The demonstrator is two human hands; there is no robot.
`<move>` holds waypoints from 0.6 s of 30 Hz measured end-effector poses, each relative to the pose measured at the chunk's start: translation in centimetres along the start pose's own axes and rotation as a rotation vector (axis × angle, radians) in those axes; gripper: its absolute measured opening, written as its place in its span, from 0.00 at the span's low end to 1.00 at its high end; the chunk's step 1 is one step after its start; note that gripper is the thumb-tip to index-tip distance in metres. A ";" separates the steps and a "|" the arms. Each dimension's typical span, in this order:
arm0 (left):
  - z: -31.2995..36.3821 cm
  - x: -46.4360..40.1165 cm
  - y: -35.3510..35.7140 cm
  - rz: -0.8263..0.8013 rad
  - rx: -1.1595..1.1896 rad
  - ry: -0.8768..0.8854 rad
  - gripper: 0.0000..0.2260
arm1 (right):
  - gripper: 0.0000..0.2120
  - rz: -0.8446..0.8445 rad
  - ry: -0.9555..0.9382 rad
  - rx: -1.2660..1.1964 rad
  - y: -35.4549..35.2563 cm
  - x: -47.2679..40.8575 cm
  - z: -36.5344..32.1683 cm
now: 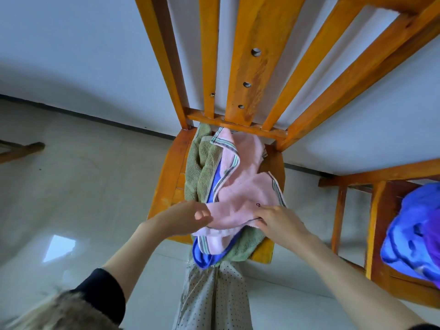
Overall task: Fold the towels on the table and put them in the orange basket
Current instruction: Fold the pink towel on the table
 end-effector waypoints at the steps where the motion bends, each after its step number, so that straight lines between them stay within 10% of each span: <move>1: 0.2 -0.5 -0.1 0.068 -0.003 0.011 0.10 | 0.12 -0.032 0.055 0.010 0.5 0.5 1.1; 10: 1.8 -6.8 0.2 0.384 0.102 -0.126 0.22 | 0.13 -0.068 0.273 -0.121 3.1 2.3 5.5; 18: 2.2 -5.7 0.0 0.464 0.769 -0.326 0.02 | 0.10 0.238 0.299 -0.648 1.0 0.3 0.0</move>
Point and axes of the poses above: each hand's wrist, its own x-axis away from the middle knuckle, its own y-axis out of the palm, z = x × y, the point moved 6 cm from there along -x, towards the middle knuckle, and after that the axes turned 1 degree about z, right-handed, at the moved point
